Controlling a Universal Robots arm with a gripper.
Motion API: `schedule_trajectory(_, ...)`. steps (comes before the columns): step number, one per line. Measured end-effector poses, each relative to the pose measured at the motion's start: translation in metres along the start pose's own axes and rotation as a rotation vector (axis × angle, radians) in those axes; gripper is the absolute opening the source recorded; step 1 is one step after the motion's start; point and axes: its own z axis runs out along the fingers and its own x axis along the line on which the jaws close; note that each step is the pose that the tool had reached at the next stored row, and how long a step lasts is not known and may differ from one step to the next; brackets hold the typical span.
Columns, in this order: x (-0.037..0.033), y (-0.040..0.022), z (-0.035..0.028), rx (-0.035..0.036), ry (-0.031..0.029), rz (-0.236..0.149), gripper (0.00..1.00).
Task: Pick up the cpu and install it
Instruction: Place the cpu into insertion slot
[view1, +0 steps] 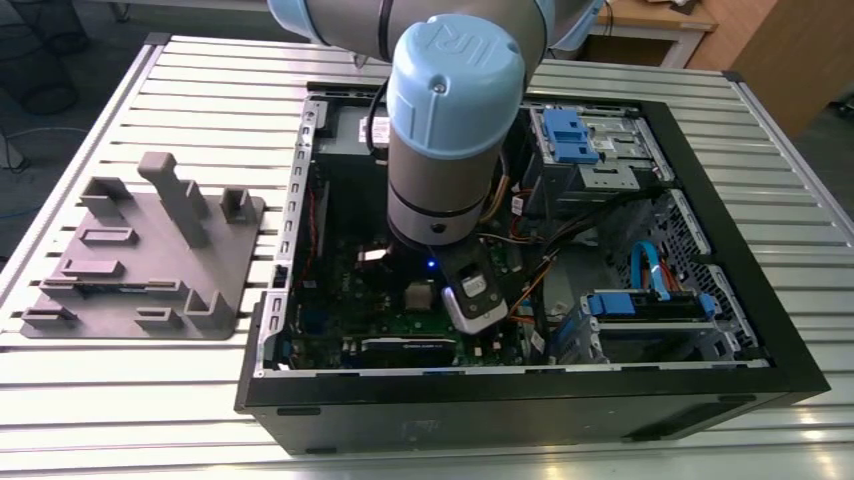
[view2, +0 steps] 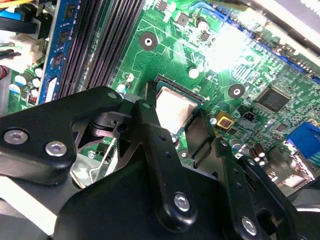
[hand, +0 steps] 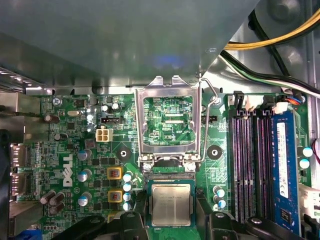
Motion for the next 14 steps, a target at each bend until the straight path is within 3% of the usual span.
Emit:
schedule_trajectory(12,0.0001,-0.0002,0.0033,-0.0003,-0.0001,0.0,0.47)
schedule_trajectory(14,-0.0001,-0.0002,0.0037,-0.001,-0.0009,0.0,0.53)
